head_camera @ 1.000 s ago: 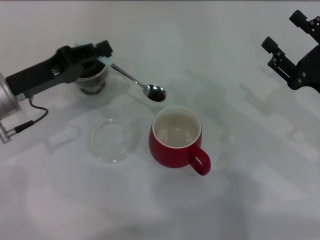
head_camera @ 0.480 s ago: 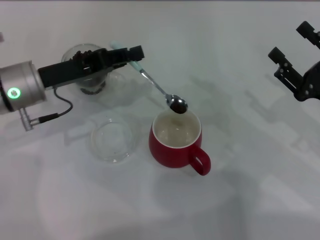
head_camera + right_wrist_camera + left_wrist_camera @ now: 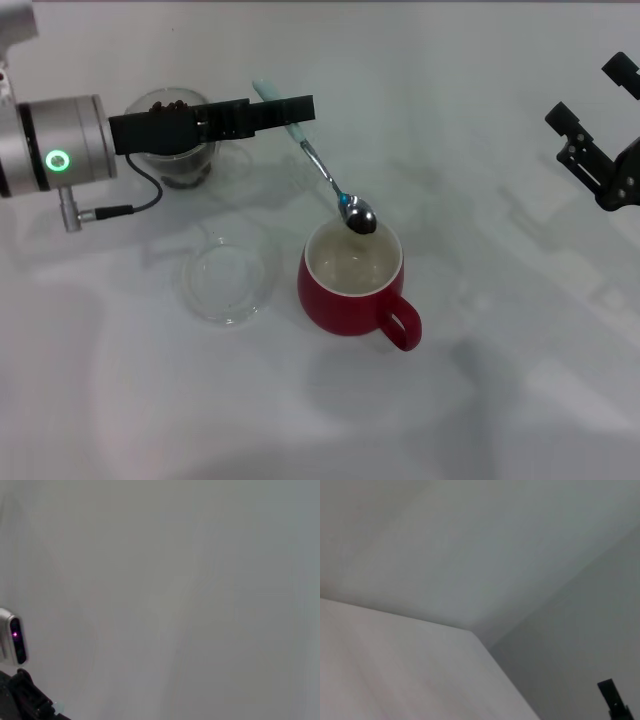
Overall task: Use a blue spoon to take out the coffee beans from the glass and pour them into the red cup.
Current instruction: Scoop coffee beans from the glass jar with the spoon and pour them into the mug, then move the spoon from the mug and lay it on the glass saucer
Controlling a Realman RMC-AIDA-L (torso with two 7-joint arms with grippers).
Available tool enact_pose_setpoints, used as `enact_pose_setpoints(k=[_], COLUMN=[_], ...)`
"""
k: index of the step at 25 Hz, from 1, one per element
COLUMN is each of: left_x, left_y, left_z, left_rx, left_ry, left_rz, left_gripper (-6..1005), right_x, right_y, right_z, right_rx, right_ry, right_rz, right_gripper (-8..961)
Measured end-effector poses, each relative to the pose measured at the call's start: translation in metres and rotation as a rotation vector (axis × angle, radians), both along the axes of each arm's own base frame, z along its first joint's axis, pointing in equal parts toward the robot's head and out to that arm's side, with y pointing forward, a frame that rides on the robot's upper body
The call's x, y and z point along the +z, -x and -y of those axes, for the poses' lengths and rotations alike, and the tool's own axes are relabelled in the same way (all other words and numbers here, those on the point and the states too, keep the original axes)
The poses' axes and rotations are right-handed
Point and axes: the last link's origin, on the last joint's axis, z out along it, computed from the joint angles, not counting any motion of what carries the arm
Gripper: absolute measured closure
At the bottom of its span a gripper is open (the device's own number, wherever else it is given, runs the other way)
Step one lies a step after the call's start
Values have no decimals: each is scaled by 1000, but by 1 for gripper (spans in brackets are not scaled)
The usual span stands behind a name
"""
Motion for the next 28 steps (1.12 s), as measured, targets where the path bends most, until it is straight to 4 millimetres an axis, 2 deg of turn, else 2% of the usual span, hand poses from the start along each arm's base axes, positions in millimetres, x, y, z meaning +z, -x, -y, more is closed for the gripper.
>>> enact_pose_setpoints(k=[19, 24, 28], left_x=[-7, 5, 33], left_y=[-34, -36, -22], left_z=[-13, -16, -17], left_rx=[-279, -274, -217], left_ry=[8, -7, -74], left_rz=[-146, -101, -47], left_gripper=[875, 875, 876], right_x=[2, 2, 2], right_y=[-1, -1, -1], right_z=[-3, -5, -6], right_rx=[-12, -18, -21], right_ry=[-12, -15, -19], right_rz=[-6, -4, -5], right_gripper=[248, 247, 247])
